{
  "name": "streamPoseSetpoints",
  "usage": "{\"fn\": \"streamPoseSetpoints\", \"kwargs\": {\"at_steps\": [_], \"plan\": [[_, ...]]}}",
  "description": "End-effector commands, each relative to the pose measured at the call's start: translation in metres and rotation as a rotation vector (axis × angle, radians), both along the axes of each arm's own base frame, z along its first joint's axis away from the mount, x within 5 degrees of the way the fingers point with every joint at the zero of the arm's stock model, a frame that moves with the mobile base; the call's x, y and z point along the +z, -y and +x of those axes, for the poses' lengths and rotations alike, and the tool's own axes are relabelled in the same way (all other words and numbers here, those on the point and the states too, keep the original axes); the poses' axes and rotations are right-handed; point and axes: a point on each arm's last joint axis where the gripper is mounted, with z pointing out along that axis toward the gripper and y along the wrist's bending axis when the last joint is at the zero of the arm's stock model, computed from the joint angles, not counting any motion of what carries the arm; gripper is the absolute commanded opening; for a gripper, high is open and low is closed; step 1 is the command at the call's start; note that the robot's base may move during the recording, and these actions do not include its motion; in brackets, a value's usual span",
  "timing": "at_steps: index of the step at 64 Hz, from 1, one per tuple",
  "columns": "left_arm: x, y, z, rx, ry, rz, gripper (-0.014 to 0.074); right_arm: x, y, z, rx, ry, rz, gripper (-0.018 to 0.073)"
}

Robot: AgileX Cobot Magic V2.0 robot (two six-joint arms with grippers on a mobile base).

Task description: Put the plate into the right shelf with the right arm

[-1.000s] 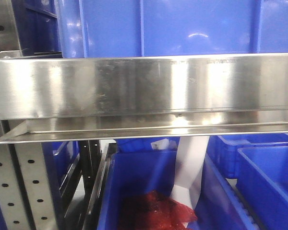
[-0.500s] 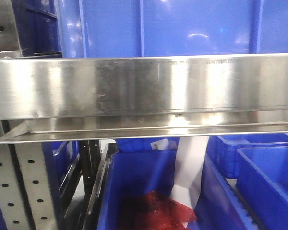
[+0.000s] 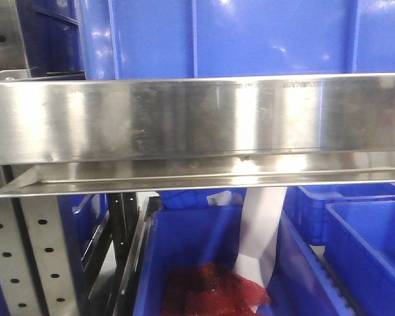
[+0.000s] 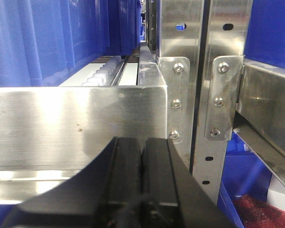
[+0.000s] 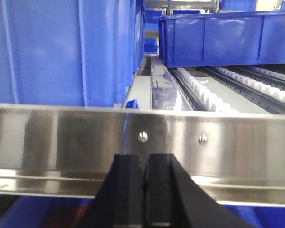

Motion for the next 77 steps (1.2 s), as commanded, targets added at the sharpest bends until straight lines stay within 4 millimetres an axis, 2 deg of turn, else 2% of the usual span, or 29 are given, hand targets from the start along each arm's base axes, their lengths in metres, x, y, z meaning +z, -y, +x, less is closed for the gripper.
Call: {"fn": "streamPoseSetpoints", "kwargs": {"at_steps": [1, 77], "plan": [[0.0052, -0.0015, -0.0006, 0.016, 0.083, -0.005, -0.0047, 0.0133, 0.0016, -0.0007, -0.019, 0.149, 0.002, 0.0050], [0.0052, -0.0015, -0.0006, 0.016, 0.083, -0.005, -0.0047, 0.0128, 0.0015, -0.0007, -0.019, 0.145, 0.001, 0.0050]]}}
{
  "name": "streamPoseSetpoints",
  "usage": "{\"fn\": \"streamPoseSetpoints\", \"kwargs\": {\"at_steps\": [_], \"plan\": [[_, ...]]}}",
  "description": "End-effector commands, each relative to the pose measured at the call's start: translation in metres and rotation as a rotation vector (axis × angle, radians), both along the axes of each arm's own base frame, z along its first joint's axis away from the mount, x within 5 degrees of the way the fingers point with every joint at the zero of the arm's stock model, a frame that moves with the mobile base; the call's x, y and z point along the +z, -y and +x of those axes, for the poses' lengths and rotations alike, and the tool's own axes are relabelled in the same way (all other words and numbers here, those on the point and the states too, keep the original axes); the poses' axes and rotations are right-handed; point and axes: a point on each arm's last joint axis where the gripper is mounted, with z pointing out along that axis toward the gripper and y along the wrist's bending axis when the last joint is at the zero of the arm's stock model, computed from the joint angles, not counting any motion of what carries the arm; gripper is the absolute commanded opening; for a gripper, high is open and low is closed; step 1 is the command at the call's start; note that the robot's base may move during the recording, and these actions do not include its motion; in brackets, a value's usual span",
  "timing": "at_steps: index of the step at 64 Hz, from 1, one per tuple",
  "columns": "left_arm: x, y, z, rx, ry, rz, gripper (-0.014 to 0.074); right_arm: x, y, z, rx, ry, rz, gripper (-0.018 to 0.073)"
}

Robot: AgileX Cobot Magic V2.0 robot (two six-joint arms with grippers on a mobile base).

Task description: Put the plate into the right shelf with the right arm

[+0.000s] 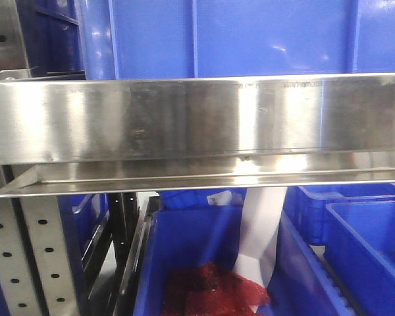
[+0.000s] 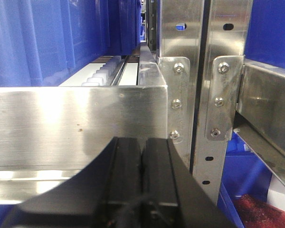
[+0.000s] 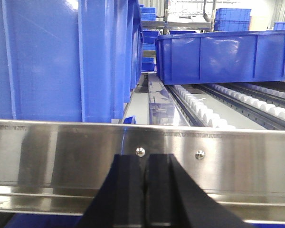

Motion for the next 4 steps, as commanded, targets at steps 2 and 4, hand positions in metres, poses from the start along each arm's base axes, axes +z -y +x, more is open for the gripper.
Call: {"fn": "streamPoseSetpoints", "kwargs": {"at_steps": [2, 4], "plan": [[0.0052, -0.0015, -0.0006, 0.016, 0.083, -0.005, -0.0047, 0.0097, 0.0011, -0.0004, -0.014, 0.091, 0.000, 0.0050], [0.0052, -0.0015, -0.0006, 0.016, 0.083, -0.005, -0.0047, 0.0097, 0.0011, -0.0004, -0.014, 0.091, 0.000, 0.0050]]}}
